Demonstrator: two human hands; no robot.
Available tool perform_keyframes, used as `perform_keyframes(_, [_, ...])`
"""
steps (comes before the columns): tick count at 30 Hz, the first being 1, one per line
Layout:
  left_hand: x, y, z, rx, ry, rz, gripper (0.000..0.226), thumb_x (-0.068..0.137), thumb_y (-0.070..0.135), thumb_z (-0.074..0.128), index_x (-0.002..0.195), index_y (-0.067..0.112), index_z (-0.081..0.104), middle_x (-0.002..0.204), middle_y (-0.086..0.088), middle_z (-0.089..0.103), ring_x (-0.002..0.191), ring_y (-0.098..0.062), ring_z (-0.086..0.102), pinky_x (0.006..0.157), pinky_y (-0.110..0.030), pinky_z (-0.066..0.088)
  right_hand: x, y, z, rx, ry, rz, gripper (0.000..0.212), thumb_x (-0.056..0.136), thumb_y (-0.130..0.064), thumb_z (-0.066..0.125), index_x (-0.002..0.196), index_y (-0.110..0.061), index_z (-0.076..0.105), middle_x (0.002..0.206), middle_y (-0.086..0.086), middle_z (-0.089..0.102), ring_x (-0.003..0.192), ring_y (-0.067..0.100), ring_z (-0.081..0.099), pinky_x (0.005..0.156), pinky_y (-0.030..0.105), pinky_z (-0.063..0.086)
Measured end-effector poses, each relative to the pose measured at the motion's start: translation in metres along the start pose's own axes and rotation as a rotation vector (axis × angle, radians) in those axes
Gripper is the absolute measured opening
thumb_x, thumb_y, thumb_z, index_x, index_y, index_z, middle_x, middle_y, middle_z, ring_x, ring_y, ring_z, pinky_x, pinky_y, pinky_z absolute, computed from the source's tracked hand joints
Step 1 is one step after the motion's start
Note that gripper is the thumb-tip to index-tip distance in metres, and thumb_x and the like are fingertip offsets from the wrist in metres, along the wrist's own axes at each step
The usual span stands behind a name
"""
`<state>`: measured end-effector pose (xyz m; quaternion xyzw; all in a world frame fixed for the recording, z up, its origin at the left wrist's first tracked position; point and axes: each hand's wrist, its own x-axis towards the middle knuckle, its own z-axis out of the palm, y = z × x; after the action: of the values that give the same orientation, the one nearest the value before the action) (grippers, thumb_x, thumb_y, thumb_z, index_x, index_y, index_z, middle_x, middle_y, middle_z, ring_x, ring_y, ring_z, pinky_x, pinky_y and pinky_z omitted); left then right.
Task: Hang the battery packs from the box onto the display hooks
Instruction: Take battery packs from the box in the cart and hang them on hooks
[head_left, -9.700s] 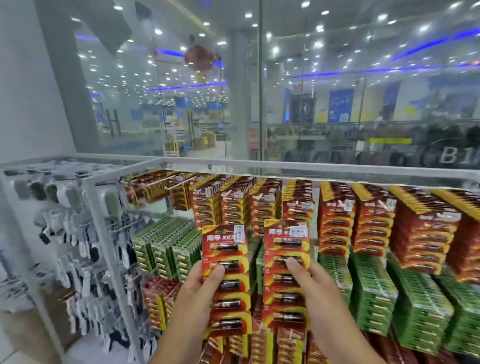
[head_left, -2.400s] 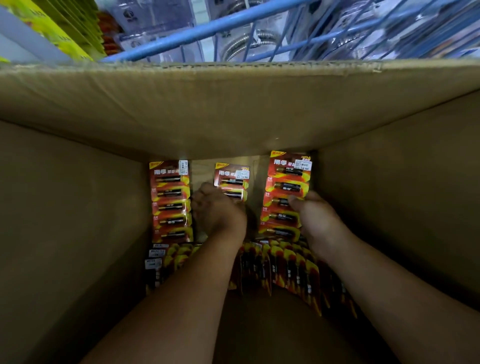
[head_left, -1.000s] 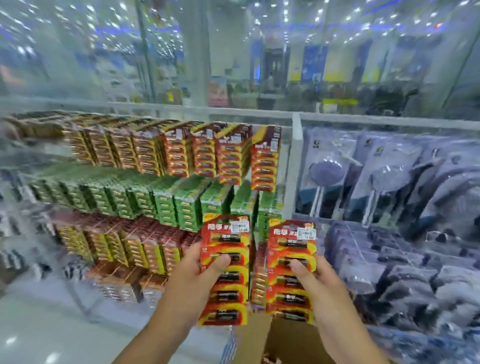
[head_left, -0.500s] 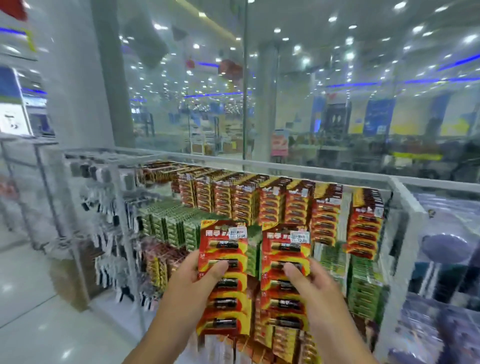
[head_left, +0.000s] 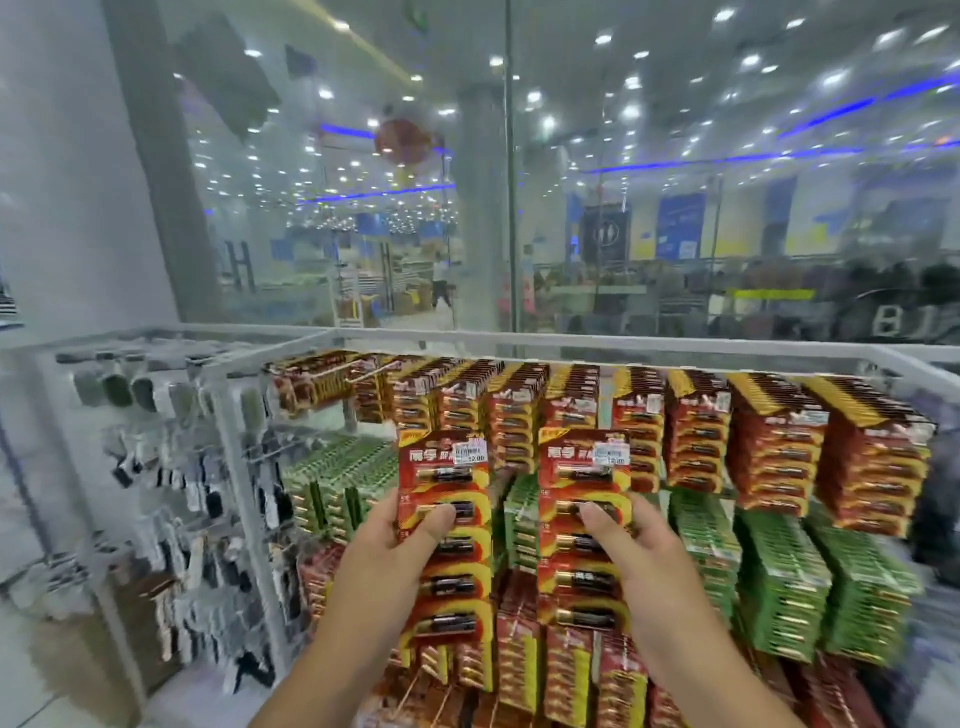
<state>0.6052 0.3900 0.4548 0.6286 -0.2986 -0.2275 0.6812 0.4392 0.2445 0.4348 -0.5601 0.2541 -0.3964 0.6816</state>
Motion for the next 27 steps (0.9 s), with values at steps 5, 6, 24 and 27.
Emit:
perform_keyframes(5, [0.063, -0.016, -0.017, 0.006, -0.037, -0.016, 0.023, 0.101, 0.032, 0.064, 0.125, 0.031, 0.064, 0.096, 0.007, 0.081, 0.078, -0.014, 0.079, 0.054, -0.022, 0.058, 0.057, 0.028, 0.029, 0.0, 0.017, -0.042, 0.11, 0.047, -0.09, 0.081, 0.142, -0.041, 0.057, 0.147, -0.011, 0.061, 0.138, 0.024, 0.056, 0.114, 0.059, 0.045])
perform_keyframes(6, [0.078, -0.021, -0.019, 0.019, -0.035, -0.014, 0.031, 0.1, 0.034, 0.065, 0.131, 0.031, 0.062, 0.1, 0.008, 0.081, 0.081, -0.012, 0.078, 0.055, -0.021, 0.059, 0.071, 0.033, 0.033, -0.002, 0.018, -0.046, 0.113, 0.048, -0.09, 0.081, 0.146, -0.042, 0.052, 0.151, -0.012, 0.056, 0.141, 0.024, 0.053, 0.115, 0.06, 0.043])
perform_keyframes(24, [0.291, -0.063, -0.024, 0.063, -0.098, -0.14, 0.034, 0.096, 0.044, 0.069, 0.126, 0.032, 0.062, 0.104, 0.008, 0.08, 0.089, -0.019, 0.079, 0.082, -0.048, 0.065, 0.244, 0.065, 0.084, -0.051, 0.165, 0.056, 0.077, 0.094, -0.051, 0.069, 0.16, -0.028, 0.037, 0.163, -0.009, 0.039, 0.151, 0.023, 0.036, 0.12, 0.048, 0.033])
perform_keyframes(27, [0.314, -0.072, -0.025, 0.049, -0.132, -0.17, 0.033, 0.095, 0.045, 0.07, 0.126, 0.034, 0.062, 0.102, 0.008, 0.08, 0.088, -0.019, 0.079, 0.081, -0.048, 0.065, 0.258, 0.075, 0.09, -0.073, 0.22, 0.074, 0.081, 0.093, -0.053, 0.069, 0.162, -0.029, 0.033, 0.165, -0.008, 0.037, 0.152, 0.024, 0.035, 0.12, 0.05, 0.032])
